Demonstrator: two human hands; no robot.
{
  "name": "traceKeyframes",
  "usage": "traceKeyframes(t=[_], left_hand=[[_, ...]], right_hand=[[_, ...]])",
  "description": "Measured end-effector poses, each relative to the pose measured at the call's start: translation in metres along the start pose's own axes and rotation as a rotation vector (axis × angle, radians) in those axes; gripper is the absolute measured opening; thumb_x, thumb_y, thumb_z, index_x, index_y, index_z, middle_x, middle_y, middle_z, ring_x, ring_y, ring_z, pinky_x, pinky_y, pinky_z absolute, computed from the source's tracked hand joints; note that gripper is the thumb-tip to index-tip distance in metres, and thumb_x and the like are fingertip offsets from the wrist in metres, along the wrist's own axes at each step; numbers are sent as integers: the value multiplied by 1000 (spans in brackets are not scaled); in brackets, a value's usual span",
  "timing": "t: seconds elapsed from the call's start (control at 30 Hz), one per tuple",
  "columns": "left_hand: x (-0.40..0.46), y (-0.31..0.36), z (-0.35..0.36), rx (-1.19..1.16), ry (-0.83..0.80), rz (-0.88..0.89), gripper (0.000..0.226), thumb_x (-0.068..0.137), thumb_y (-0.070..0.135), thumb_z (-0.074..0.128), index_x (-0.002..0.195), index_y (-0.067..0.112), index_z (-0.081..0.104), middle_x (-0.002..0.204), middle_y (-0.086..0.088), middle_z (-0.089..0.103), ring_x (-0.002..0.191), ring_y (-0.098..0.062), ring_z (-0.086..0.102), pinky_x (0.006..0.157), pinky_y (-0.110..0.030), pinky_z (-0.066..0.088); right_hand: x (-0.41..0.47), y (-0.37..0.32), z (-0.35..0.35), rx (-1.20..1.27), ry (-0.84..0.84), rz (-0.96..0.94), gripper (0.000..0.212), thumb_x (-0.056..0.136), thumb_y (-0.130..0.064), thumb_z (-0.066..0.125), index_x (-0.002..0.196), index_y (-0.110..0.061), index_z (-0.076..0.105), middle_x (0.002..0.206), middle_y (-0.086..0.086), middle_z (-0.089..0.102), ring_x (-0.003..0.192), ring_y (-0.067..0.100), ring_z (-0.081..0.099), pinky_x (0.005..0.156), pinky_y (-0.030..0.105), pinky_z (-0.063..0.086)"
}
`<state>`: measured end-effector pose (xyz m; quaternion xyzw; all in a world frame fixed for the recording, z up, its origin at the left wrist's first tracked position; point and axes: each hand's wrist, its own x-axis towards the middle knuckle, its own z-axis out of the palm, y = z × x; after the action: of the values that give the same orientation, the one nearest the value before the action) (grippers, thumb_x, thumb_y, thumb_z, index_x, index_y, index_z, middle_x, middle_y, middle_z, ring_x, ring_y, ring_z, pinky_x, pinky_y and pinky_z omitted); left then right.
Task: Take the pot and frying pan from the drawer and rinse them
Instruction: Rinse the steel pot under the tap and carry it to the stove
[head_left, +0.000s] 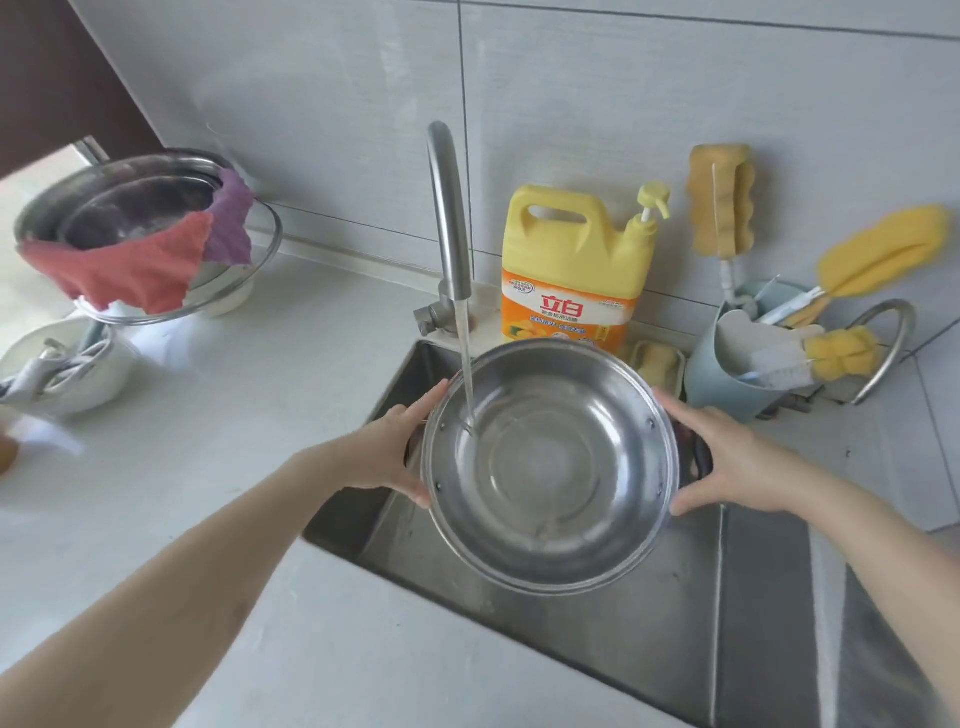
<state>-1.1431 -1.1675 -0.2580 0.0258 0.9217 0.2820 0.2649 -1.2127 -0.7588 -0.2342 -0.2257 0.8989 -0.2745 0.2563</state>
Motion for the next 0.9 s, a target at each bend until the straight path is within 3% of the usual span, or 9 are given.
traceKeyframes(t=[0.07, 0.13, 0.2, 0.3, 0.47, 0.57, 0.67, 0.77, 0.9], left_hand=[[-4, -8, -21, -1, -146, -31, 139, 57, 40, 92, 147, 55, -13, 149, 16, 32, 135, -8, 33, 115, -32, 24], [-7, -12, -45, 38, -275, -100, 134, 60, 38, 91, 149, 52, -7, 142, 21, 41, 126, -6, 44, 108, -28, 31], [-11, -12, -68, 84, -366, -168, 129, 62, 37, 90, 150, 52, -2, 106, 15, 62, 91, -7, 62, 82, -25, 47], [-21, -1, -100, 182, -418, -256, 126, 59, 43, 90, 151, 50, 4, 81, 8, 58, 67, -7, 56, 62, -24, 48], [-47, 16, -119, 400, -125, -176, 137, 53, 48, 93, 143, 59, -9, 95, 8, 43, 81, -7, 52, 78, -32, 42], [-56, 10, -105, 485, 172, -92, 138, 54, 54, 89, 137, 65, -20, 100, 6, 38, 80, -19, 54, 73, -36, 46], [-52, -5, -82, 387, 352, -8, 134, 55, 57, 87, 137, 66, -20, 102, 1, 37, 74, -25, 57, 74, -45, 51], [-37, -16, -58, 171, 376, -11, 137, 53, 53, 90, 135, 68, -19, 109, 0, 39, 88, -26, 57, 83, -42, 49], [-15, -15, -31, -92, 171, 59, 138, 54, 44, 93, 143, 60, -11, 145, 10, 35, 128, -10, 39, 107, -29, 32]], right_hand=[[14, -3, 4, 100, -123, -6, 125, 57, -21, 94, 146, -54, 11, 127, -40, 34, 108, -33, 36, 88, -2, 34], [27, -3, 14, 208, -264, 45, 126, 53, -31, 95, 149, -54, 15, 143, -29, 41, 128, -12, 41, 108, 18, 38], [35, -4, 25, 298, -365, 113, 122, 55, -31, 93, 147, -57, 18, 144, -9, 48, 120, 9, 55, 99, 33, 50], [40, -15, 48, 383, -405, 102, 111, 65, -16, 85, 148, -53, 22, 140, -2, 52, 89, 11, 59, 69, 28, 53], [37, -32, 95, 398, -35, 41, 128, 58, -22, 92, 149, -55, 9, 141, -18, 48, 128, 4, 46, 108, 26, 36], [35, -39, 102, 362, 226, -27, 133, 55, -25, 95, 150, -53, 6, 130, -3, 45, 124, 7, 40, 108, 30, 32], [34, -38, 78, 239, 370, -169, 131, 56, -26, 94, 154, -35, 9, 131, 0, 42, 123, 7, 35, 107, 13, 24], [30, -46, 29, 80, 290, -167, 129, 56, -30, 93, 151, -43, 6, 121, -1, 38, 115, 10, 43, 92, -2, 24], [26, -56, -36, -122, 22, -35, 130, 56, -36, 94, 147, -57, 4, 108, -17, 39, 91, -3, 47, 76, 7, 36]])
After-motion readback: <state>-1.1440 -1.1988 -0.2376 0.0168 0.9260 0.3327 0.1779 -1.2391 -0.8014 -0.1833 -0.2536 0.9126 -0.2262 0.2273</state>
